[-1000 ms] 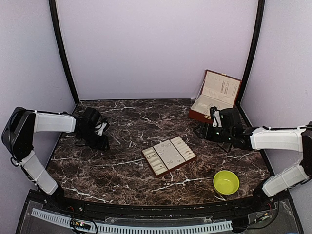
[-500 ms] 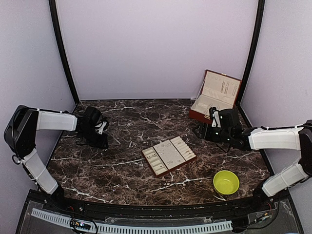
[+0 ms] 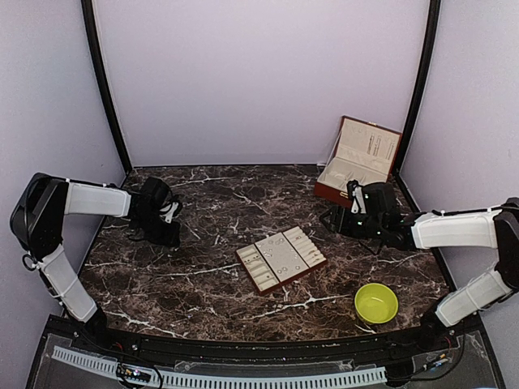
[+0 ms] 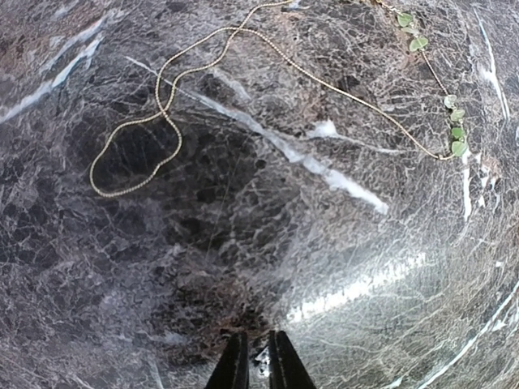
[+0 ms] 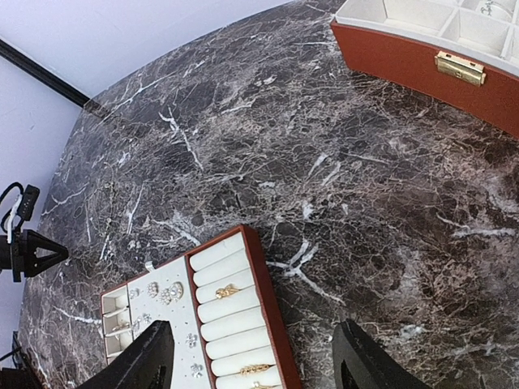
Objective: Organize the mixed jewelry
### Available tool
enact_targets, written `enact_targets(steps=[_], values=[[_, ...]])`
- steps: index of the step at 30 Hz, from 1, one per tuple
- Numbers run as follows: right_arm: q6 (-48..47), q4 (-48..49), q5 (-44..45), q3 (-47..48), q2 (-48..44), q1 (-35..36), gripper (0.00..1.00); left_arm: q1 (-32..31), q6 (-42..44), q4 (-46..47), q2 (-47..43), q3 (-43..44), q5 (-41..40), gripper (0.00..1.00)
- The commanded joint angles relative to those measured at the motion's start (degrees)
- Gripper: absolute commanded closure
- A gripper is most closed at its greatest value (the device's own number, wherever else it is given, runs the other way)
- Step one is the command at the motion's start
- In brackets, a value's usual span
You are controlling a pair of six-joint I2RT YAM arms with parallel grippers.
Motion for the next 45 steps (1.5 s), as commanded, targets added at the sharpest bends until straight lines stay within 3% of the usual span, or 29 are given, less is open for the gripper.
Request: enact_targets(steps=[1, 10, 19, 26, 36, 45], values=[[0.25, 2.12, -0.34, -0.52, 0.73, -0.3, 0.32, 0.33, 0.21, -0.32, 0.34, 1.3, 0.56, 0.9], [0.21, 2.12, 0.5, -0.9, 0.61, -0.3, 0.32, 0.33, 0.21, -0.45, 0.59, 1.33, 1.01, 1.0], [0.67, 2.32, 1.71, -1.88, -1.91, -0.39, 0.32, 0.33, -0.21, 1.06, -1.16, 0.99, 4.52, 1.0], [1.73, 5.21, 1.71, -4.1, -5.31, -0.96, 0.32, 0.33, -4.08, 4.66, -7.36, -1.08, 8.18, 1.0], [2.98, 15.24, -3.27, -7.22, -9.32, -1.31, 0.3, -0.14, -13.69, 19.5, -16.02, -5.53, 17.36, 1.0], [3.63, 27.02, -13.61, -7.23, -8.76, -1.22, 0.28, -6.49, -23.93, 30.21, -19.64, -5.95, 17.45, 1.0]])
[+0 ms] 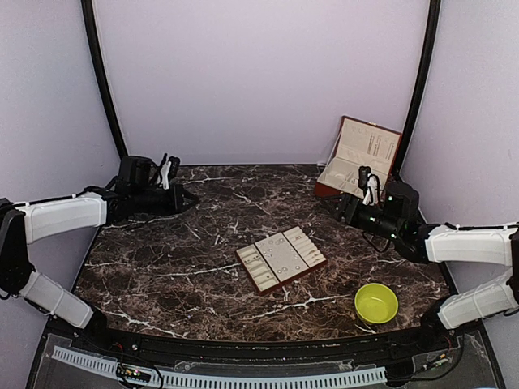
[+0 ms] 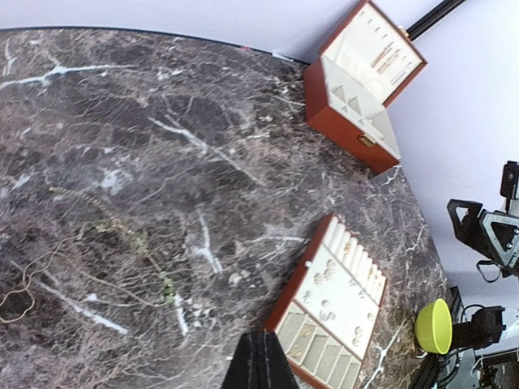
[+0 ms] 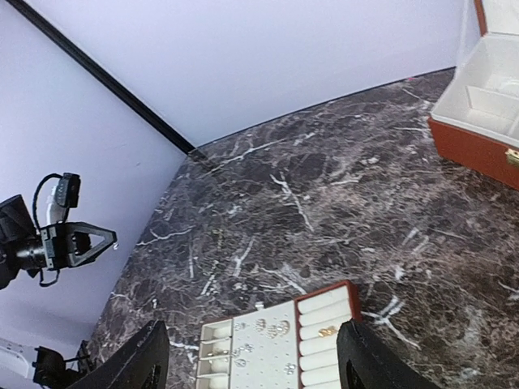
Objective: Organize the mixed jewelry
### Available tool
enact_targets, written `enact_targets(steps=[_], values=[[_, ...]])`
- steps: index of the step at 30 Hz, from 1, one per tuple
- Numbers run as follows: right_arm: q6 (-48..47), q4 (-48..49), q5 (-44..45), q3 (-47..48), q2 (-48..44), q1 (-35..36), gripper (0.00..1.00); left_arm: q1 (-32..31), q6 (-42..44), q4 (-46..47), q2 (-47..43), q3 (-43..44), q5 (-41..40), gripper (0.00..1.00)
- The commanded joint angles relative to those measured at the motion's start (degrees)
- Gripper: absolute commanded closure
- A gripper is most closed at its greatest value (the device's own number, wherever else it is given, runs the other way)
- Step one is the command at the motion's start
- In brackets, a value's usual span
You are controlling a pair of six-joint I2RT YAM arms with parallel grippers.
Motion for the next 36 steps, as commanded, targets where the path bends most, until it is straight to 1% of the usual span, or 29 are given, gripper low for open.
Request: enact_targets(steps=[1, 4, 6, 10, 14, 21, 26, 32, 36], values=[[1.07, 10.48, -6.47, 0.18, -0.01, -0.2, 0.27, -4.15, -7.33, 8.96, -2.85, -1.15, 0.3, 1.0], [2.37, 14.87, -9.03, 0.44, 0.71, 0.12, 0.27, -7.22, -11.28, 13.88, -3.71, -2.58, -1.39, 1.0], [2.86, 17.67, -10.72, 0.9, 1.7, 0.63, 0.27, -8.7, -14.52, 20.11, -4.03, -3.92, -2.16, 1.0], [3.14, 21.77, -13.2, 2.75, 5.17, 2.29, 0.27, -11.19, -19.33, 26.08, -3.73, -5.37, -3.28, 1.0], [4.21, 26.35, -16.15, 4.64, 9.42, 3.91, 0.3, -13.25, -21.62, 27.64, -2.9, -5.23, -3.23, 1.0], [3.21, 27.02, -17.31, 9.04, 14.9, 7.7, 0.31, -16.59, -27.14, 33.59, -1.15, -6.62, -2.65, 1.0], [3.92, 28.75, -17.88, 10.44, 17.53, 10.02, 0.33, -17.5, -30.17, 37.66, 0.3, -7.45, -1.66, 1.0], [4.23, 29.87, -18.55, 12.7, 21.18, 12.46, 0.36, -18.39, -30.34, 38.37, 0.93, -6.63, -0.78, 1.0], [4.59, 31.82, -19.73, 13.9, 23.22, 13.74, 0.43, -18.66, -30.14, 37.9, 0.57, -6.66, -0.72, 1.0]])
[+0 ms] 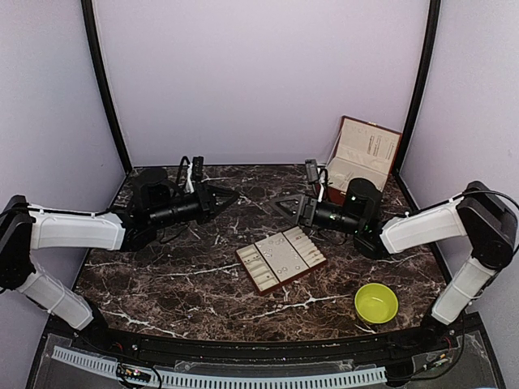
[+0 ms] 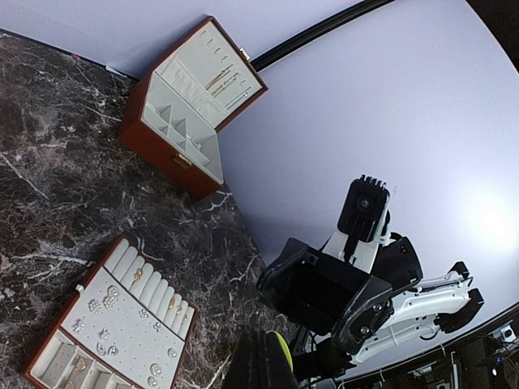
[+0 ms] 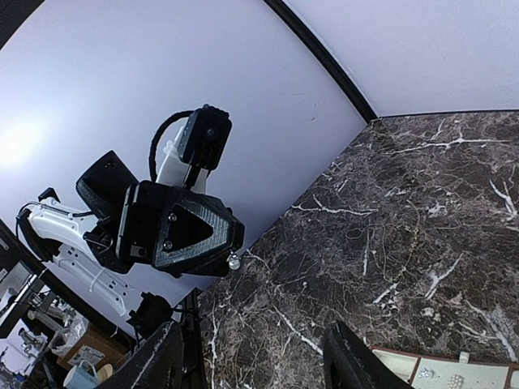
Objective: Organize the mixed jewelry
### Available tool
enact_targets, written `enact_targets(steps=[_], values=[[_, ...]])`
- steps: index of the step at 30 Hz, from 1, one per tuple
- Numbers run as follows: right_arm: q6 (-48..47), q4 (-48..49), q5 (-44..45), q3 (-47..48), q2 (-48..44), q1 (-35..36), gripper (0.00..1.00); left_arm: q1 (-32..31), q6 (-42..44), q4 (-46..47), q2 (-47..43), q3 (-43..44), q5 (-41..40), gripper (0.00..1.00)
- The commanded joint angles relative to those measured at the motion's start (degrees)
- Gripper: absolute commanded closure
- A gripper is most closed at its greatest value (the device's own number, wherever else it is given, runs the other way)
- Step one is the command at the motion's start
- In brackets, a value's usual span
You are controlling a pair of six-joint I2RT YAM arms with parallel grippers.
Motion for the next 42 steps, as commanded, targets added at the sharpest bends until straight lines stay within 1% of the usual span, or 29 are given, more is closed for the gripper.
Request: enact_targets(steps=[1, 6, 12, 24, 42], values=[[-0.12, 4.77, -1.65, 2.51, 1.86, 1.8, 0.46, -0.57, -0.27, 2.33, -0.97, -0.02, 0.88, 1.0], [0.64, 6.02, -2.92, 5.14, 5.33, 2.64, 0.56, -0.83, -0.08, 2.86, -1.05, -0.2, 0.87, 1.0], [0.69, 6.05, -4.72, 9.17, 8.65, 3.1, 0.62, -0.95, -0.44, 3.99, -0.96, -0.1, 1.26, 1.0], [0.41, 7.14, -6.38, 14.29, 13.59, 4.45, 0.7, -1.09, -1.21, 4.53, -2.01, -1.06, -0.59, 1.0], [1.1, 8.18, -5.69, 17.4, 17.4, 4.84, 0.8, -1.09, -1.3, 4.92, -2.69, -1.59, -1.43, 1.0]])
